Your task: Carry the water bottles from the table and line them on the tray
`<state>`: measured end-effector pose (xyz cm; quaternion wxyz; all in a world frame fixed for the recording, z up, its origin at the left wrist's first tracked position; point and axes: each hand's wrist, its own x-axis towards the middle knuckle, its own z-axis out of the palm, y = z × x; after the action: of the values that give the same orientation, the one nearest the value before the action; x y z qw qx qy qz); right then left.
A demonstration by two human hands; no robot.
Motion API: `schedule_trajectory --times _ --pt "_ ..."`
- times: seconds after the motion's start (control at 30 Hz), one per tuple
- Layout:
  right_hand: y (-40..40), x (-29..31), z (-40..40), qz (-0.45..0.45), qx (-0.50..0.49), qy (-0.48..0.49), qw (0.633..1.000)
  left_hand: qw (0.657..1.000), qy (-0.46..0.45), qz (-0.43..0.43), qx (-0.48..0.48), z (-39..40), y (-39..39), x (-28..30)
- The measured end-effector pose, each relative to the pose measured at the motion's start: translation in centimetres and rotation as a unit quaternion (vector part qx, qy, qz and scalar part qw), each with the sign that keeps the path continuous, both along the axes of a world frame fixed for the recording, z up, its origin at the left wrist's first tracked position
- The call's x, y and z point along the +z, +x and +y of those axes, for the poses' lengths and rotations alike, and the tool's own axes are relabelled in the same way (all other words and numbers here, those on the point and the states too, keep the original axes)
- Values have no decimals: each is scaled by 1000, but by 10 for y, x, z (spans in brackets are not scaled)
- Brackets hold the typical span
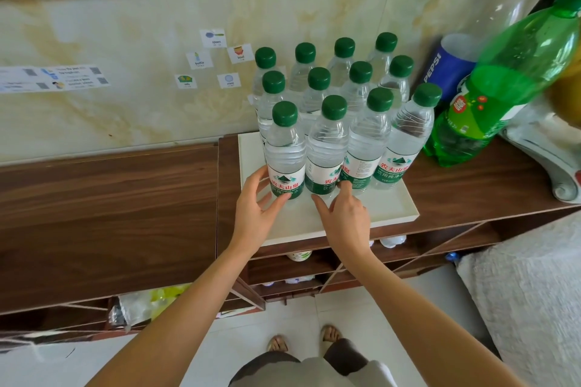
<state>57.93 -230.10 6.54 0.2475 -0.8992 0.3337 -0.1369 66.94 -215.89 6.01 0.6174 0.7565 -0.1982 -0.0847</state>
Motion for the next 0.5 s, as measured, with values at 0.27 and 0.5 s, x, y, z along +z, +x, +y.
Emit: schedule_trajectory --times 0.27,0.5 --pt "9 -2 7 -19 -27 22 999 1000 -4 -1 0 1 2 0" --pt "10 -4 6 -23 -25 24 999 1000 1 1 -8 1 5 -2"
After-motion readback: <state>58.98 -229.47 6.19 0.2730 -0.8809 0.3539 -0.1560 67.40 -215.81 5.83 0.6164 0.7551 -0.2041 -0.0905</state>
